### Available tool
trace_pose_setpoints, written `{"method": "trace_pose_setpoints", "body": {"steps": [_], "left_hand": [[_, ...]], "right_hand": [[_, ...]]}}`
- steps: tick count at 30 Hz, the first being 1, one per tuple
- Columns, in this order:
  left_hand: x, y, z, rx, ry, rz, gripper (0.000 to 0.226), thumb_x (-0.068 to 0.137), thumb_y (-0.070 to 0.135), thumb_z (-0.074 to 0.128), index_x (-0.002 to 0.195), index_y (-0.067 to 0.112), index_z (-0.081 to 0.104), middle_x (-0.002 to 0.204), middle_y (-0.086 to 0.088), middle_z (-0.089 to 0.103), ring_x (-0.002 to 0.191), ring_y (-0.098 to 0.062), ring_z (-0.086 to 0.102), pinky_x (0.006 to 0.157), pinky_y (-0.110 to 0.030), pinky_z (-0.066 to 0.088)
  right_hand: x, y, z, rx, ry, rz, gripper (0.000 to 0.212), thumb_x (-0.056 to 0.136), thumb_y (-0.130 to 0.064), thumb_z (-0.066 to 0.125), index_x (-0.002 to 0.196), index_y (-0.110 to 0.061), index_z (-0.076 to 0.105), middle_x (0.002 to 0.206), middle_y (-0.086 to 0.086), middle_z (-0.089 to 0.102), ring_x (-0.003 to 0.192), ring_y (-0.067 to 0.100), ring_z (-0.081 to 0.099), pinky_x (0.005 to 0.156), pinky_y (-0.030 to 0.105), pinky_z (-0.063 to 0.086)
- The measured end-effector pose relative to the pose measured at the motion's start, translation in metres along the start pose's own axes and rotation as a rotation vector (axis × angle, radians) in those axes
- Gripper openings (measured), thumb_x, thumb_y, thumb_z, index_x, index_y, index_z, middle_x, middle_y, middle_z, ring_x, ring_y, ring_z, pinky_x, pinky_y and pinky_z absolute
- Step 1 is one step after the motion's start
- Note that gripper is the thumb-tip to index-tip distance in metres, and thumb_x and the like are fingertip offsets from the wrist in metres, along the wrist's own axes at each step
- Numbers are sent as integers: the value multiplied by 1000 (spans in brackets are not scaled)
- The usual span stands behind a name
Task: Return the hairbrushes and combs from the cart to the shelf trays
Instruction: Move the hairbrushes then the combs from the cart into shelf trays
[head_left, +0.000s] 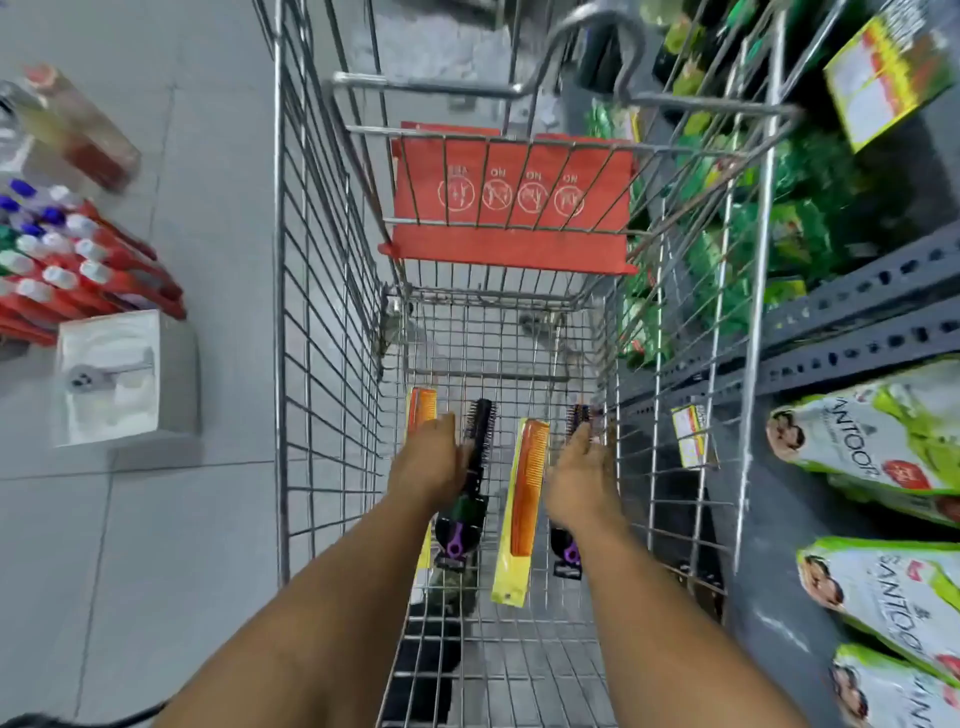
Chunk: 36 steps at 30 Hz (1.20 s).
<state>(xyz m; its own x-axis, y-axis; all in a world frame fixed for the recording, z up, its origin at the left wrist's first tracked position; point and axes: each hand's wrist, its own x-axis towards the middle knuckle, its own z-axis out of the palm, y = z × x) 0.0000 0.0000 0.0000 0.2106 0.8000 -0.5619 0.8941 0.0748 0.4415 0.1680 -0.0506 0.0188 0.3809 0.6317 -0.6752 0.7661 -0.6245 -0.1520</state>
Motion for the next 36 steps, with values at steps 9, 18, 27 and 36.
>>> {"method": "trace_pose_setpoints", "body": {"steps": [9,18,27,36], "left_hand": [[17,-12,48,-32,-113,-251,54,83,42,67,122,7,53,104,-14,68,97,-32,64,84,-41,54],[10,-3,41,-207,-38,-280,47,86,28,66,126,7,54,106,-14,71,94,-29,66,75,-30,48],[-39,19,-20,-335,133,-224,52,78,33,68,124,11,59,95,-11,74,94,-30,67,81,-35,53],[-112,67,-121,-455,234,9,31,72,34,71,99,17,67,86,-8,74,77,-21,72,74,-39,61]], "right_hand": [[44,15,34,11,-10,235,77,95,-11,39,151,-17,-13,130,25,51,101,35,62,81,46,55],[26,10,17,49,36,220,73,97,-9,37,151,-13,-12,126,25,54,100,37,62,72,41,52],[-46,-12,-33,57,241,2,70,93,-2,39,151,-6,1,114,22,61,95,37,63,72,40,52],[-157,-29,-122,161,375,-166,83,92,-20,55,152,-8,-2,121,18,59,97,35,62,75,43,54]]}}
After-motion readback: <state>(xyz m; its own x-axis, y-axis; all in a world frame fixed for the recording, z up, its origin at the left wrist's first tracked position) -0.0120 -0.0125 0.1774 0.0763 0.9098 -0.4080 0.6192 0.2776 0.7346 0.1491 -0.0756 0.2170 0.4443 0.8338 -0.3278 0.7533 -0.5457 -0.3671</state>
